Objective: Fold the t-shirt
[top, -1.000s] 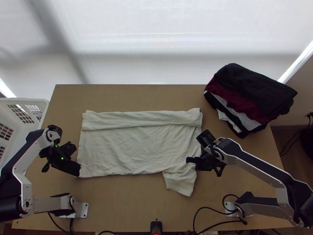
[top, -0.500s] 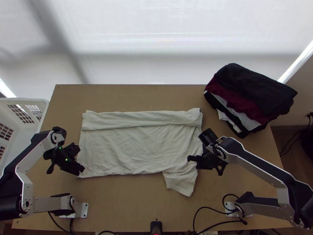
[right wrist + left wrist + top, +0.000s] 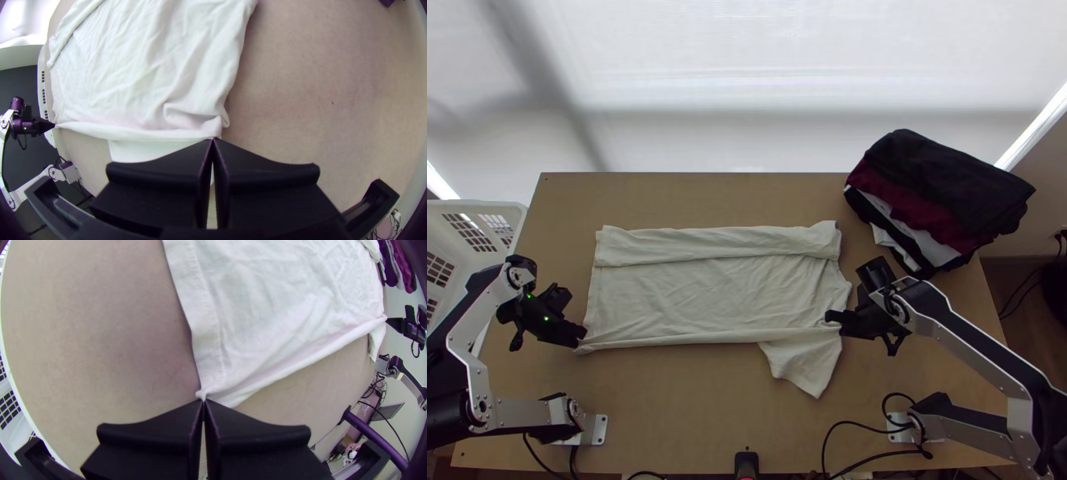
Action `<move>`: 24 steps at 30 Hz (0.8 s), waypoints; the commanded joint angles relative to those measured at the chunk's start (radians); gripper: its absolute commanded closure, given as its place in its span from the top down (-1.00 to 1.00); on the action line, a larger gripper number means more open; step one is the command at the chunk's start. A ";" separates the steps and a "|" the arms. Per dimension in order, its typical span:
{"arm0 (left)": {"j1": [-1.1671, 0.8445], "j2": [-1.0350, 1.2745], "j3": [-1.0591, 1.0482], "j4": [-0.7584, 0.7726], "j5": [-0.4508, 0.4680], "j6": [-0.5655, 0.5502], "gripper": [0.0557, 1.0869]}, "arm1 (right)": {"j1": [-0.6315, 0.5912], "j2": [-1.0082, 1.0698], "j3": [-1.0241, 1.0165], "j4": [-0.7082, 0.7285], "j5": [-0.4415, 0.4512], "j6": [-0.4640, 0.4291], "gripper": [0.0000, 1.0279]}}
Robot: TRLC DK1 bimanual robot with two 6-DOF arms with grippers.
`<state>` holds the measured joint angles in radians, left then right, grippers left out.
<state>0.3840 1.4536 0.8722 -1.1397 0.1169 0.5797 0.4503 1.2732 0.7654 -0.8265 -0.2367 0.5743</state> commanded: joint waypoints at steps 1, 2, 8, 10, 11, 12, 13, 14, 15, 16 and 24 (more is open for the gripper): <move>-0.016 -0.035 0.062 -0.025 0.036 -0.020 -0.91 | 0.010 -0.040 0.038 -0.008 -0.001 -0.005 -0.95; -0.027 -0.038 0.083 -0.042 0.049 -0.035 -0.91 | 0.013 -0.040 0.057 -0.014 -0.001 -0.005 -0.95; -0.065 -0.039 0.246 -0.072 0.129 -0.135 -0.91 | 0.019 -0.035 0.172 -0.020 0.002 -0.030 -0.95; -0.077 -0.029 0.294 -0.066 0.136 -0.161 -0.92 | 0.018 -0.025 0.209 -0.023 0.008 -0.040 -0.95; -0.079 -0.018 0.318 -0.060 0.144 -0.176 -0.92 | 0.016 -0.015 0.226 -0.025 0.011 -0.048 -0.95; -0.080 -0.002 0.343 -0.060 0.150 -0.185 -0.92 | 0.011 -0.005 0.242 -0.026 0.013 -0.056 -0.95; -0.082 0.011 0.363 -0.057 0.150 -0.193 -0.92 | 0.007 0.006 0.258 -0.026 0.017 -0.067 -0.95; -0.082 0.028 0.383 -0.046 0.150 -0.205 -0.92 | 0.004 0.020 0.273 -0.026 0.023 -0.074 -0.95; -0.083 0.048 0.404 -0.042 0.150 -0.215 -0.92 | 0.001 0.037 0.290 -0.026 0.028 -0.082 -0.95; -0.083 0.070 0.427 -0.037 0.150 -0.225 -0.92 | -0.002 0.052 0.308 -0.025 0.034 -0.091 -0.95; -0.114 0.217 0.628 -0.018 0.156 -0.330 -0.92 | -0.038 0.229 0.502 -0.014 0.060 -0.105 -0.95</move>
<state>0.2901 1.6337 1.4269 -1.1591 0.2611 0.2970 0.4309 1.4399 1.1904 -0.8452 -0.1894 0.4843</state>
